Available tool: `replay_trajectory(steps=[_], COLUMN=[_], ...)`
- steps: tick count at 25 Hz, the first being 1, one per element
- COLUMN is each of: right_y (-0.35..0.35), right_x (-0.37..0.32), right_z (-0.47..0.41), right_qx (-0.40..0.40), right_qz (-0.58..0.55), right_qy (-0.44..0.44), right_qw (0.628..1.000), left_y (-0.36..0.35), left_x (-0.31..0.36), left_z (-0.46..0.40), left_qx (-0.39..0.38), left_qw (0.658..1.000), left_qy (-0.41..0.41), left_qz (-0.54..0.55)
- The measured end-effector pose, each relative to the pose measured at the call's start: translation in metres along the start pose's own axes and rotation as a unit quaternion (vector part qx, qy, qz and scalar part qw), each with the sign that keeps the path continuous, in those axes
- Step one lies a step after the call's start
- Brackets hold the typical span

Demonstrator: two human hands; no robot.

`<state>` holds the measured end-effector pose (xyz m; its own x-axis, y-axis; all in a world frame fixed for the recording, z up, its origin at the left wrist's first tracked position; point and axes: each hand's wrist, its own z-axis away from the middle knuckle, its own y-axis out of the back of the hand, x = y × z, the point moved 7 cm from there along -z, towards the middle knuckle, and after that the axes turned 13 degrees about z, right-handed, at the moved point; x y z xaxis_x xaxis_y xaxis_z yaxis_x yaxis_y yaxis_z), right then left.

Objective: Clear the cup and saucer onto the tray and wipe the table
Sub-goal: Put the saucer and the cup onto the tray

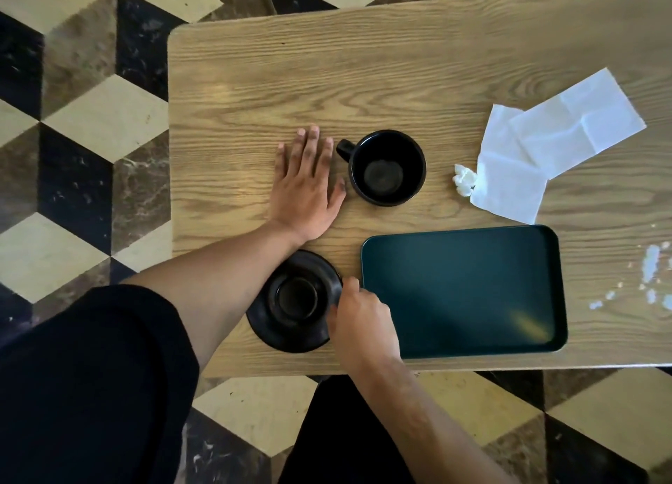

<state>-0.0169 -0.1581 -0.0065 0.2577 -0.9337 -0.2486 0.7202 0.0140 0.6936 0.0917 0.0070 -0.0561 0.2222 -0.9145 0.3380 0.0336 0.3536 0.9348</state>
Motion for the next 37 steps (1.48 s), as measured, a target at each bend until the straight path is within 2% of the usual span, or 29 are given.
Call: replay_trajectory(steps=[4,12,20,27,37], right_y=[-0.004,-0.017,0.004,0.038,0.047], right_x=[0.004,0.018,0.064,0.132,0.192], right_z=[-0.002,0.014,0.033,0.036,0.022], right_qx=[-0.008,0.013,0.053,0.117,0.107], right_qz=[-0.041,-0.199,-0.220,-0.287,-0.333], right_qy=[-0.013,-0.041,-0.061,-0.096,-0.158], right_qw=[0.999,0.979,0.972,0.946,0.923], left_y=[-0.001,0.000,-0.004,-0.004,-0.005], left_x=[-0.002,-0.006,-0.006,-0.007,-0.009], left_z=[-0.002,-0.003,-0.005,-0.006,-0.006], left_qx=[0.001,0.025,0.036,0.029,0.026], left_qw=[1.000,1.000,0.999,0.999,0.999], left_qy=[0.003,0.004,0.005,0.014,0.015], left_qz=[-0.008,0.004,0.013,0.020,0.012])
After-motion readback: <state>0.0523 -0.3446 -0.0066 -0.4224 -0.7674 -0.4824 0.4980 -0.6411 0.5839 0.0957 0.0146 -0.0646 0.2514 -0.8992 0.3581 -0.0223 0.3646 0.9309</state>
